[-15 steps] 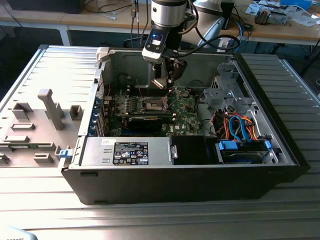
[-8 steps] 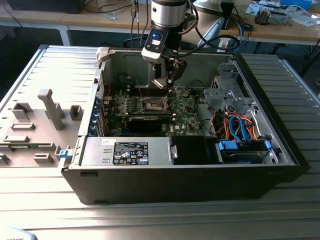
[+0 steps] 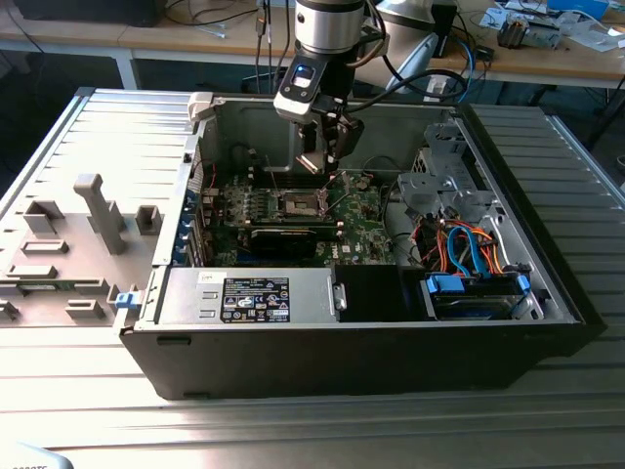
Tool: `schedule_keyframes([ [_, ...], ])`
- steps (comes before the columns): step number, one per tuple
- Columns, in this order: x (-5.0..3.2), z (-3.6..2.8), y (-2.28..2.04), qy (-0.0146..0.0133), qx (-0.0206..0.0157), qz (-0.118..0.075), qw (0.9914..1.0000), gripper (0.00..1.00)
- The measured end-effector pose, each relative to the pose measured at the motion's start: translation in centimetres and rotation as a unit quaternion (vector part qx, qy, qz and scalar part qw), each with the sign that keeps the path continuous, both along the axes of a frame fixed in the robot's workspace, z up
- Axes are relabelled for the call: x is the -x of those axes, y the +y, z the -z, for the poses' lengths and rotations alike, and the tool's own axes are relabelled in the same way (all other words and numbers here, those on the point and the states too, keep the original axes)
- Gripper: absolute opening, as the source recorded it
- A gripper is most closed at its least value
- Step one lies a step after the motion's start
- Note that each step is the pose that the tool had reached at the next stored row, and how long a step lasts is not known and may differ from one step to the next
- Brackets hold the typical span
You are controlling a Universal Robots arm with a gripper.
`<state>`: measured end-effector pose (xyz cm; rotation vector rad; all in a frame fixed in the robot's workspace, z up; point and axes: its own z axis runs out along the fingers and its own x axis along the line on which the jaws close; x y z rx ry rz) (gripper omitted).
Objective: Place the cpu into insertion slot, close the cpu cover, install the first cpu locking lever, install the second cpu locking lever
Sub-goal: 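Place the cpu into insertion slot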
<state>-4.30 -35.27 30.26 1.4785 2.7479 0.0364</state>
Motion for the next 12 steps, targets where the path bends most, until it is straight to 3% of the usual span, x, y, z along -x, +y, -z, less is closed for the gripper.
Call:
schedule_keyframes([
  [12,0.00,0.00,0.00,0.0000,0.0000,0.008,0.99997,0.55],
])
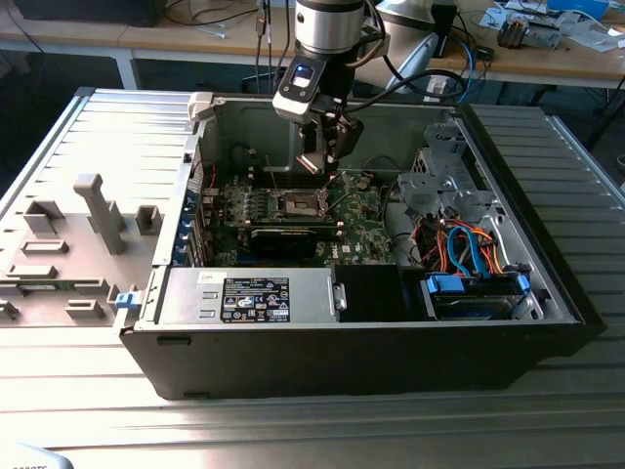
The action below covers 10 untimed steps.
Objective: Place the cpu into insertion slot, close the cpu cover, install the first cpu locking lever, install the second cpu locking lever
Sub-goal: 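Place the cpu into insertion slot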
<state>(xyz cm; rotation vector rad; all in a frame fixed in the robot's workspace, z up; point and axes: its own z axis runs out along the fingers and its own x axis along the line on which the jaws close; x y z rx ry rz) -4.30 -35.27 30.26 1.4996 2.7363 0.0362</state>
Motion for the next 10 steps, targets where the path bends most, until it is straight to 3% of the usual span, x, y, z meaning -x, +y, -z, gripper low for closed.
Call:
schedule_keyframes([
  [10,0.00,0.00,0.00,0.0000,0.0000,0.009,0.99996,0.55],
])
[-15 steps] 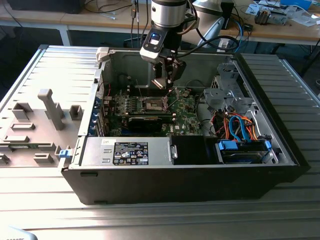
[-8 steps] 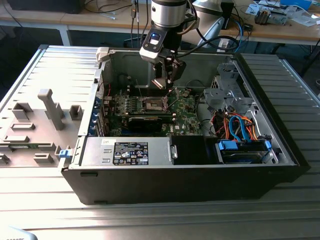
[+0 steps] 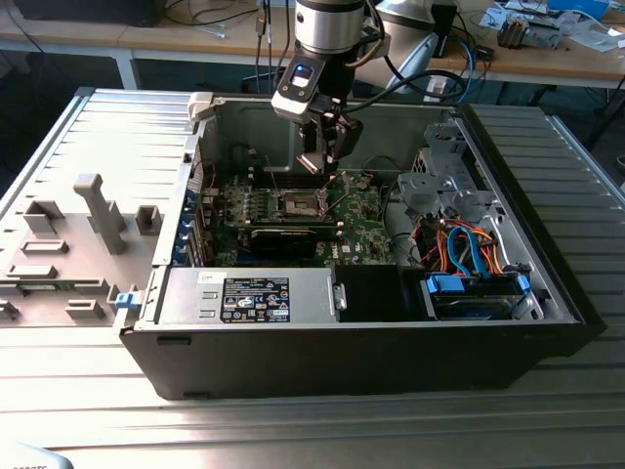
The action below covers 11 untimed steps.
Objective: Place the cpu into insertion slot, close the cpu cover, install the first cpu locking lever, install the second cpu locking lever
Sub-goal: 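Place the cpu into insertion slot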
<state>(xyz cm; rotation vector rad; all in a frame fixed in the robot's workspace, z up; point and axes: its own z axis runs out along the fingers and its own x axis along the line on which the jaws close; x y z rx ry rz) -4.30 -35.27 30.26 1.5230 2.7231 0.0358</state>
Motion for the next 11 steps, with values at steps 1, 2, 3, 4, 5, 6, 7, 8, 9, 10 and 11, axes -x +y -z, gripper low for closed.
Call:
schedule_keyframes([
  [1,0.00,0.00,0.00,0.0000,0.0000,0.001,1.00000,0.55],
  [2,0.00,0.00,0.00,0.0000,0.0000,0.001,1.00000,0.55],
  [3,0.00,0.00,0.00,0.0000,0.0000,0.002,1.00000,0.55],
  [4,0.00,0.00,0.00,0.0000,0.0000,0.003,1.00000,0.55],
  [5,0.00,0.00,0.00,0.0000,0.0000,0.004,0.99999,0.55],
  [6,0.00,0.00,0.00,0.0000,0.0000,0.005,0.99999,0.55],
  [7,0.00,0.00,0.00,0.0000,0.0000,0.005,0.99999,0.55],
  [8,0.00,0.00,0.00,0.0000,0.0000,0.006,0.99998,0.55],
  [9,0.00,0.00,0.00,0.0000,0.0000,0.008,0.99997,0.55],
  [10,0.00,0.00,0.00,0.0000,0.0000,0.009,0.99996,0.55],
  [11,0.00,0.01,0.00,0.0000,0.0000,0.010,0.99995,0.55],
])
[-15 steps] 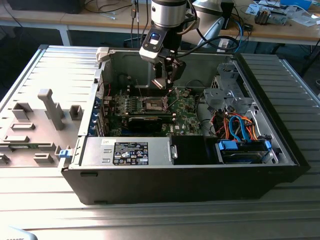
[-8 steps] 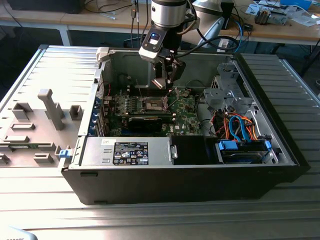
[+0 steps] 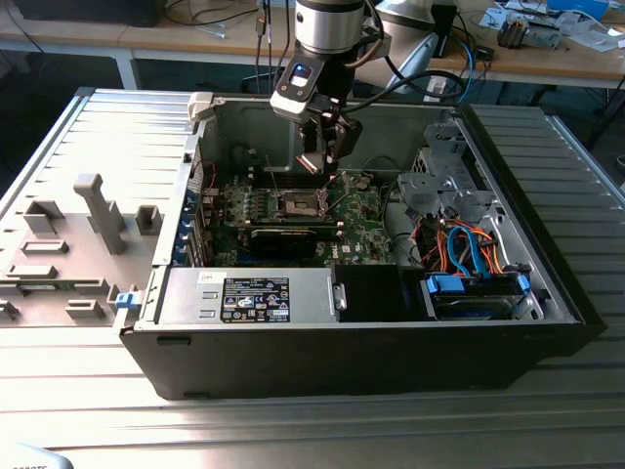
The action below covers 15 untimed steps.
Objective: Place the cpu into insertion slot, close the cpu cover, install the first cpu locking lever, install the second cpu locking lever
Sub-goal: 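Place the cpu into insertion slot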
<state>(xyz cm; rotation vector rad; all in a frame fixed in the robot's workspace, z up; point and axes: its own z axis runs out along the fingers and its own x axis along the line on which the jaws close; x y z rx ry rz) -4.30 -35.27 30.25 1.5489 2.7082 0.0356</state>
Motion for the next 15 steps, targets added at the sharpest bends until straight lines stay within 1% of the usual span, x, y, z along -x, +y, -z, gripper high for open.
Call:
schedule_keyframes([
  [15,0.00,0.00,0.00,0.0000,0.0000,0.014,0.99991,0.55],
])
